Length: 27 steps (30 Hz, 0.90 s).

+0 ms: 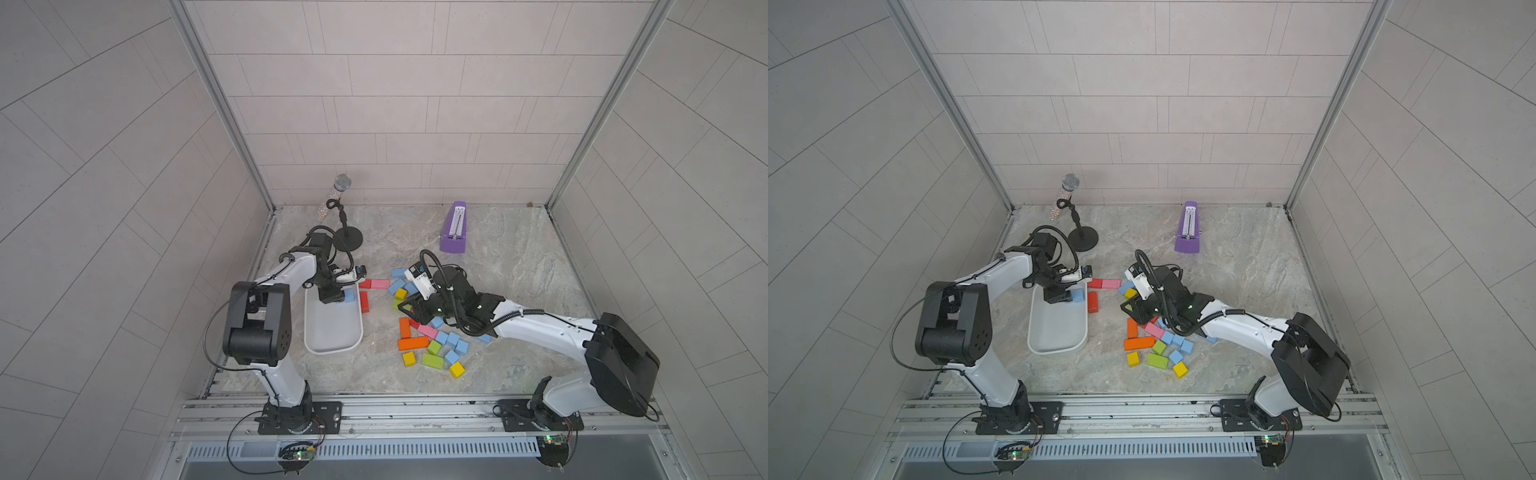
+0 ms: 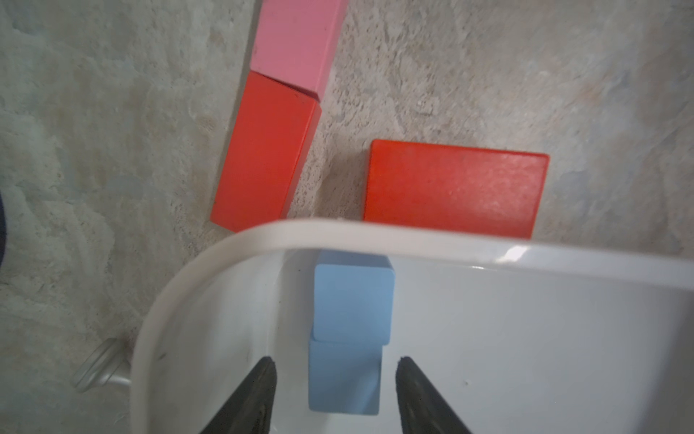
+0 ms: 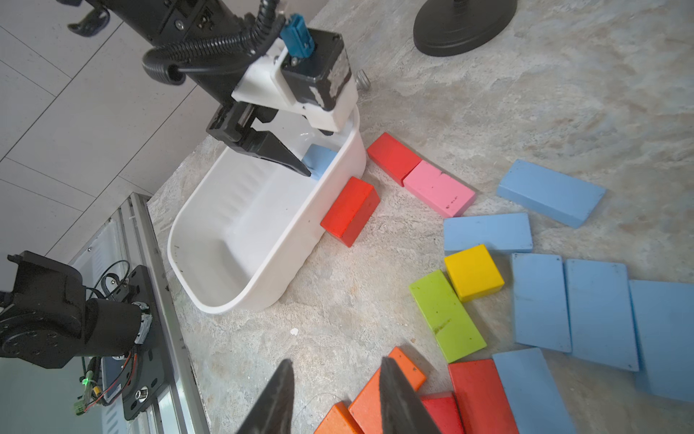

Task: Pick out the blue building blocks
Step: Place the building block in the storage box, then pick up the building block from the center of the board.

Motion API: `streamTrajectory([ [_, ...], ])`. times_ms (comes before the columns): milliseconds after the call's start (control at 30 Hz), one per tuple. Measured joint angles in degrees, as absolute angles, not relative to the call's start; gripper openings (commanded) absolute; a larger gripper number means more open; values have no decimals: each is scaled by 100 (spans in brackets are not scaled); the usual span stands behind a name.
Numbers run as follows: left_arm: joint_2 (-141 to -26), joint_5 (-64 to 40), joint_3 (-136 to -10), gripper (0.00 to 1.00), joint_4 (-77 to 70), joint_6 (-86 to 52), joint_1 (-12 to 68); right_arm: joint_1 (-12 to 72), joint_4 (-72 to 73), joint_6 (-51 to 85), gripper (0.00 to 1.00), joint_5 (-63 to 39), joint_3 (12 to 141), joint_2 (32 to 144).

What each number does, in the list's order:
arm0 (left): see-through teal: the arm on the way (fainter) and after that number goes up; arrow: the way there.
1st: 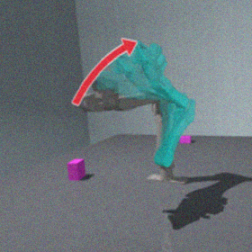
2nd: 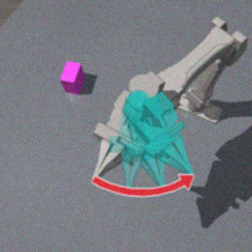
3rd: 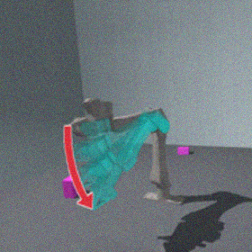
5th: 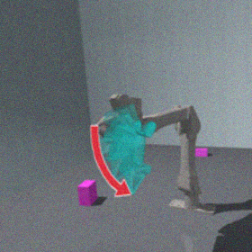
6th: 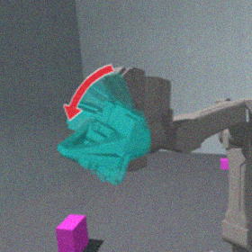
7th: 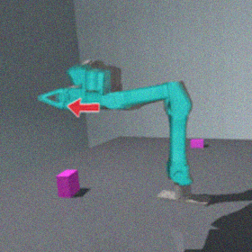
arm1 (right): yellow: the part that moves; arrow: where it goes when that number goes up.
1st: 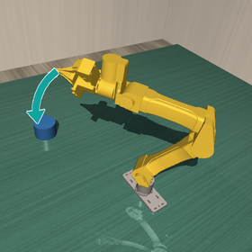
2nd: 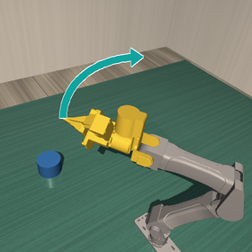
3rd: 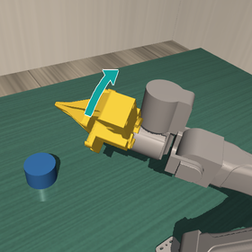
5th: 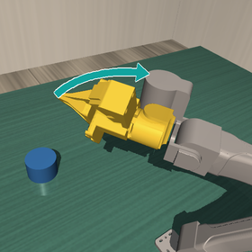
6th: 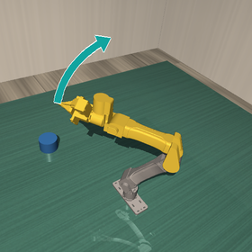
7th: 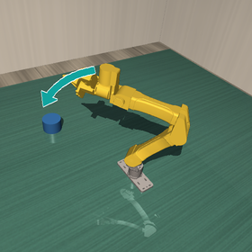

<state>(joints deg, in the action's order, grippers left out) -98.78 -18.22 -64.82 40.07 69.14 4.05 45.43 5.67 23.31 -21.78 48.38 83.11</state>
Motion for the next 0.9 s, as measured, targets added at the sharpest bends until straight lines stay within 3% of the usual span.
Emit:
streamTrajectory([
  [300, -9214, -2189, -7000, 65, 4342, 6020, 537, 3787, 250, 2292, 40, -2346, 4670, 7822],
  [500, -8650, -2762, -7116, 67, 4123, 4023, 598, 3159, -856, 1970, 44, -2248, 4982, 7762],
  [733, -8108, -2834, -6261, 68, 2856, 1557, 574, 3070, -2427, 1350, 45, -1647, 6458, 8744],
  [900, -7940, -2847, -5575, 68, 2158, 648, 395, 3063, -3208, 891, 45, -1448, 7465, 9636],
])
